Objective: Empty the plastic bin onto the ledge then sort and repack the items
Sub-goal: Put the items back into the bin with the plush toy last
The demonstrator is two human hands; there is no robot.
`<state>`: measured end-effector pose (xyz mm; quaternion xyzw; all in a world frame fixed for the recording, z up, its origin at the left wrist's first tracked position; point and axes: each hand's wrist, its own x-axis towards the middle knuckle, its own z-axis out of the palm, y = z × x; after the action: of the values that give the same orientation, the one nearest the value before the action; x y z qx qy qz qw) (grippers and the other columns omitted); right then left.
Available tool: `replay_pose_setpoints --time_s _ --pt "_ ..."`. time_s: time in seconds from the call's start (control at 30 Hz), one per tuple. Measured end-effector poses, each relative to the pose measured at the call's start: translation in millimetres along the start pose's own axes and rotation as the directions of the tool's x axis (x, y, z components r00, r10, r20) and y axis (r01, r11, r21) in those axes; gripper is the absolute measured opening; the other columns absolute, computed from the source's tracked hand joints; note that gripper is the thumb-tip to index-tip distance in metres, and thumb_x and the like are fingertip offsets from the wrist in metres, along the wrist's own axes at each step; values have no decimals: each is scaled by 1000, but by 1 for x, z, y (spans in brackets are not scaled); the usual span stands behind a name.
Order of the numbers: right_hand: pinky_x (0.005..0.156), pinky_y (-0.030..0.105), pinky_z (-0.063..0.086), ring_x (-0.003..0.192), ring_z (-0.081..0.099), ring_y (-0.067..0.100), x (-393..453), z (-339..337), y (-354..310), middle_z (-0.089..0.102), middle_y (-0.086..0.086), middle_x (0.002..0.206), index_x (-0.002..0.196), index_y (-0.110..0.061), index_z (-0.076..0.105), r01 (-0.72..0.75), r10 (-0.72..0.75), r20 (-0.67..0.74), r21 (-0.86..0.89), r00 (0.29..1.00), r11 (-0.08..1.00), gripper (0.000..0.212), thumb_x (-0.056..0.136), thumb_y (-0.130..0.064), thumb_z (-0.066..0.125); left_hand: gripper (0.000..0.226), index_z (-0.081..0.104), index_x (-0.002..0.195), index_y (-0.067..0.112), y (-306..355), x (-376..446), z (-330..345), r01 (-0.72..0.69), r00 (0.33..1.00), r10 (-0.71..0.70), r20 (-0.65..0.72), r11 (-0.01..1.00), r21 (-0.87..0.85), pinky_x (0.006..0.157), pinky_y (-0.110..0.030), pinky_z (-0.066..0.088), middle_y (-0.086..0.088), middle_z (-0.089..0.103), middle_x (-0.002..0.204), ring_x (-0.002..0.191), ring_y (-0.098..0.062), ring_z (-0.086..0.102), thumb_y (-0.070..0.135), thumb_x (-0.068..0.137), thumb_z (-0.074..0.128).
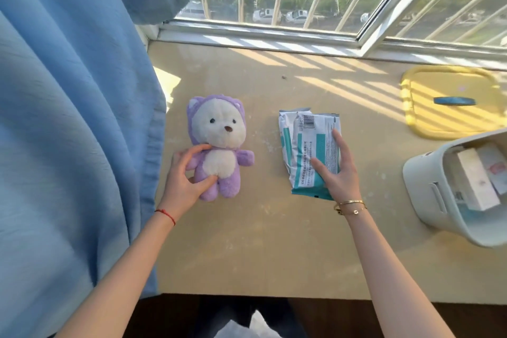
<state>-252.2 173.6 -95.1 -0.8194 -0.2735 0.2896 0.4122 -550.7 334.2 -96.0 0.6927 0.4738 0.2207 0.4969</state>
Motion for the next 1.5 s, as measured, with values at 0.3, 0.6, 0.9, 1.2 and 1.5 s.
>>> replay_pose_setpoints --time_s 0.3,0.6,0.9,1.2,1.5 --pt "90 44 56 125 51 10 -116 -55 -43 44 -17 135 142 -47 36 46 -35 -98 122 995 991 74 81 -35 76 63 57 119 50 80 -73 -20 -96 977 105 185 994 -54 84 -24 55 -4 47 125 114 -14 54 24 66 81" --pt "74 32 61 116 57 13 -229 -118 -27 43 -11 128 141 -51 35 3 46 -219 220 975 975 72 82 -34 74 69 57 112 59 150 -146 14 -202 924 222 311 975 -96 77 -11 50 0 48 117 102 -1 52 14 66 81" --pt "80 37 60 114 60 17 -317 -206 38 43 -6 138 140 -56 31 -43 127 -319 257 939 966 72 83 -40 72 62 61 120 39 201 -211 105 -238 856 274 438 962 -136 76 -17 53 -1 47 117 105 -12 55 16 65 81" --pt "88 45 57 120 56 15 -350 -363 126 46 -9 137 137 -56 38 -33 118 -291 281 949 959 71 79 -38 75 66 59 118 48 256 -288 260 -262 848 318 424 947 -186 82 -23 56 0 49 123 111 -12 55 12 69 85" --pt "88 36 58 122 55 10 -298 -484 177 48 -8 137 138 -52 39 7 42 -184 257 982 966 68 83 -31 75 67 59 117 48 312 -315 376 -215 914 267 304 957 -194 86 -21 55 1 47 121 110 -5 54 5 72 83"
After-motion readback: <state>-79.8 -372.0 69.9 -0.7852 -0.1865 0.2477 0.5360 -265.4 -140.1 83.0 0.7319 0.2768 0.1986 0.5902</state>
